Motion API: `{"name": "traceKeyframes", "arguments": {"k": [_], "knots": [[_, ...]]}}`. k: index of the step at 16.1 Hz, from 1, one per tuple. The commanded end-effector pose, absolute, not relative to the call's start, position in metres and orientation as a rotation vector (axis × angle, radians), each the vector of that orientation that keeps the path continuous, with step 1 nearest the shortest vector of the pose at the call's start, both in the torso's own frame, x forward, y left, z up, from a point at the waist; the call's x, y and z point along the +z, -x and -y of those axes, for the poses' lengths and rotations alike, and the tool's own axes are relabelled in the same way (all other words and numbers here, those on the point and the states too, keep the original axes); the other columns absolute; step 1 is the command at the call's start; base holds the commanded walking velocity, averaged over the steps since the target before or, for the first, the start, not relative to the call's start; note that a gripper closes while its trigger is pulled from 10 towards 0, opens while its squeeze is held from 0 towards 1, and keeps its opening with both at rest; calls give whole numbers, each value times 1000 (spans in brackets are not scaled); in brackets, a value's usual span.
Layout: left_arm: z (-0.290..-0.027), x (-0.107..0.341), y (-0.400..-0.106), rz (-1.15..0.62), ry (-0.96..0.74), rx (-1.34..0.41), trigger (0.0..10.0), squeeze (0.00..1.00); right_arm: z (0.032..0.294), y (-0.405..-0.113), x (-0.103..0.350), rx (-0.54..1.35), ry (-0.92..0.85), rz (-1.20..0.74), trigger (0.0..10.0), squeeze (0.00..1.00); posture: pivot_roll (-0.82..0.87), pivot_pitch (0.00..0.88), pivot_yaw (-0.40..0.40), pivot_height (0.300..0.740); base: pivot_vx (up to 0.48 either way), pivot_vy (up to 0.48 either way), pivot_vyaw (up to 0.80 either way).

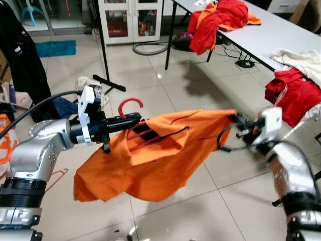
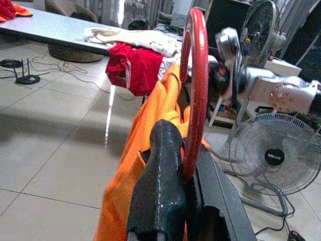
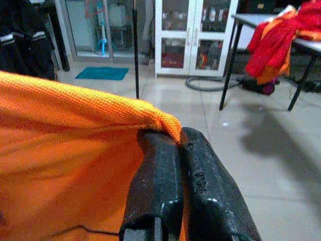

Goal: Hang hanger

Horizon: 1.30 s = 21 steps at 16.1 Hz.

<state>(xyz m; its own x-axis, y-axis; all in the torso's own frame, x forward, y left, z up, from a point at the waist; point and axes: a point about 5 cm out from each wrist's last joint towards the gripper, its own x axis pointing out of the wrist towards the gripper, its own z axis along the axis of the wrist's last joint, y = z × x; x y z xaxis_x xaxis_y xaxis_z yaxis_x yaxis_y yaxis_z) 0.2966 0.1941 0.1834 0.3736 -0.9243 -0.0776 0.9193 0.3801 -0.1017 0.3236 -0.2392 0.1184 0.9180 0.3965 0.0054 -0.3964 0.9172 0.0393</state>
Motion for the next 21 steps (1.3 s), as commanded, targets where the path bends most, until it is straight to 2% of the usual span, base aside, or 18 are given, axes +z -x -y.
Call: {"name": "traceKeyframes", "arguments": {"k": [1, 5, 6, 8, 12, 14, 16, 21], "knots": [[-193, 191, -295, -95, 26, -1204, 10000, 0, 252, -334, 155, 385, -42, 101, 0, 0, -5, 34, -51, 740, 0, 0, 0], [-193, 190, -293, -99, 21, -1205, 10000, 0, 252, -347, 180, 406, -34, 150, 0, 0, 7, 32, -53, 740, 0, 0, 0], [-193, 190, -292, -100, 16, -1206, 10000, 0, 246, -355, 197, 437, -84, 196, 0, 0, 15, 30, -54, 740, 0, 0, 0], [-194, 190, -292, -101, 12, -1207, 10000, 0, 236, -361, 203, 501, -122, 181, 0, 0, 16, 27, -53, 740, 0, 0, 0], [-193, 192, -294, -88, 10, -1207, 10000, 0, 226, -355, 139, 518, -116, -76, 0, 0, 19, 15, -62, 740, 0, 0, 0], [-192, 193, -293, -80, 12, -1210, 10000, 0, 230, -335, 88, 454, -134, -261, 0, 0, 17, 14, -59, 740, 0, 0, 0], [-191, 194, -294, -76, 14, -1216, 10000, 0, 232, -325, 68, 426, -153, -339, 0, 0, 16, 15, -56, 740, 0, 0, 0], [-191, 196, -293, -74, 13, -1223, 10000, 0, 243, -319, 59, 376, -162, -371, 0, 0, 18, 20, -54, 740, 0, 0, 0]]}}
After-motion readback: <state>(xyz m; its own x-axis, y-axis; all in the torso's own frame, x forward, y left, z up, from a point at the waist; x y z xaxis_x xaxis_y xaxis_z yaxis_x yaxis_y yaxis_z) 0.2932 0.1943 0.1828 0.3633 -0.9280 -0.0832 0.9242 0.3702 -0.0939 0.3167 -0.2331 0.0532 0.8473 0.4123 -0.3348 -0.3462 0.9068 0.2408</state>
